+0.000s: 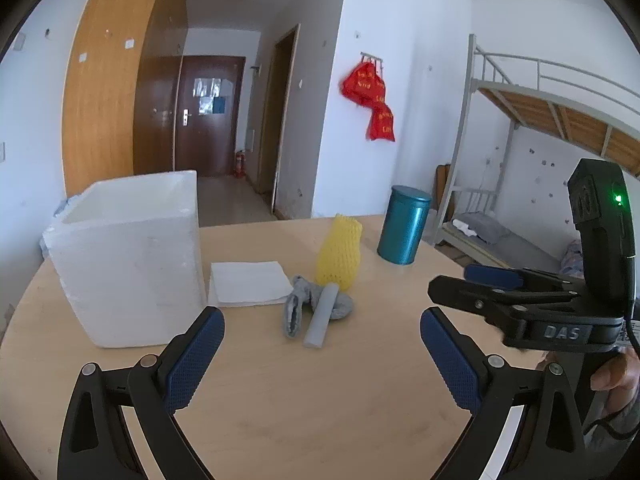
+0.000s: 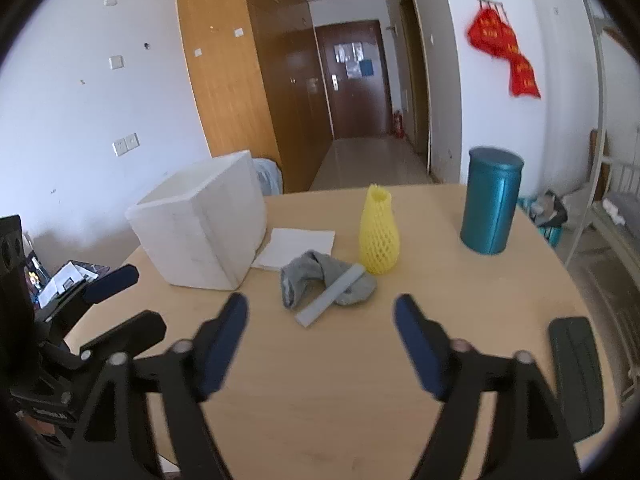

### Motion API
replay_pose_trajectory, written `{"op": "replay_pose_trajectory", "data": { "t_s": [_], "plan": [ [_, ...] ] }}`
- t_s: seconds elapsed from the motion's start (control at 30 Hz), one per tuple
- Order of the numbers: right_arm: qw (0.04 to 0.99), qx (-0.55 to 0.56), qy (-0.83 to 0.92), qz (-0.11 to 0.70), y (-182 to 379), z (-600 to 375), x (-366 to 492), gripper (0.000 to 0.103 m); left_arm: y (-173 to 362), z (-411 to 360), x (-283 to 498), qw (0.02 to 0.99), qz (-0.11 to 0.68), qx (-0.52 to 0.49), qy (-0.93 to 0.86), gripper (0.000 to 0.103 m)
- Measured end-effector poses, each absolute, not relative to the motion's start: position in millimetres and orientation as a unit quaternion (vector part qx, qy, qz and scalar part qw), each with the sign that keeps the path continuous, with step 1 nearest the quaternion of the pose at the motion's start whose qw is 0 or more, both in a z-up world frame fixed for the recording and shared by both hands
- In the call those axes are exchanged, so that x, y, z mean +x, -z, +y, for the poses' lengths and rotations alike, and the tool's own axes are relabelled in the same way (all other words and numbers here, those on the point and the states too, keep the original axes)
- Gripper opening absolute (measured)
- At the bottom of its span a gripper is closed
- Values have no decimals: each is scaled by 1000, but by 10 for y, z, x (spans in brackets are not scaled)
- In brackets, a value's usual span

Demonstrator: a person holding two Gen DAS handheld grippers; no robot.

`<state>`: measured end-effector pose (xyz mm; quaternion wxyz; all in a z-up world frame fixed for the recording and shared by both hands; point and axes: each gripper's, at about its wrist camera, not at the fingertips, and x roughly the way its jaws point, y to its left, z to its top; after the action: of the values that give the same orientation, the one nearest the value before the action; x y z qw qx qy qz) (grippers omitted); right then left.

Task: Organize soft objects
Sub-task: 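Withdraw both tools from the box back toward the table items, then move the left tool to the grey sock while the right tool approaches the standing yellow net sleeve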

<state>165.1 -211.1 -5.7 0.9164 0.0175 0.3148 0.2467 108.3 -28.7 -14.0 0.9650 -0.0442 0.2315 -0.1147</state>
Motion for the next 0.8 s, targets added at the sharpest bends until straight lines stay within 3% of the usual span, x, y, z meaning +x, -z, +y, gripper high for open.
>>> {"op": "replay_pose_trajectory", "data": {
  "t_s": [0.8],
  "plan": [
    [908,20,-248,336,214,-2135,2248,91,500,-383,1853,940,299,-75,146,99]
  ]
}}
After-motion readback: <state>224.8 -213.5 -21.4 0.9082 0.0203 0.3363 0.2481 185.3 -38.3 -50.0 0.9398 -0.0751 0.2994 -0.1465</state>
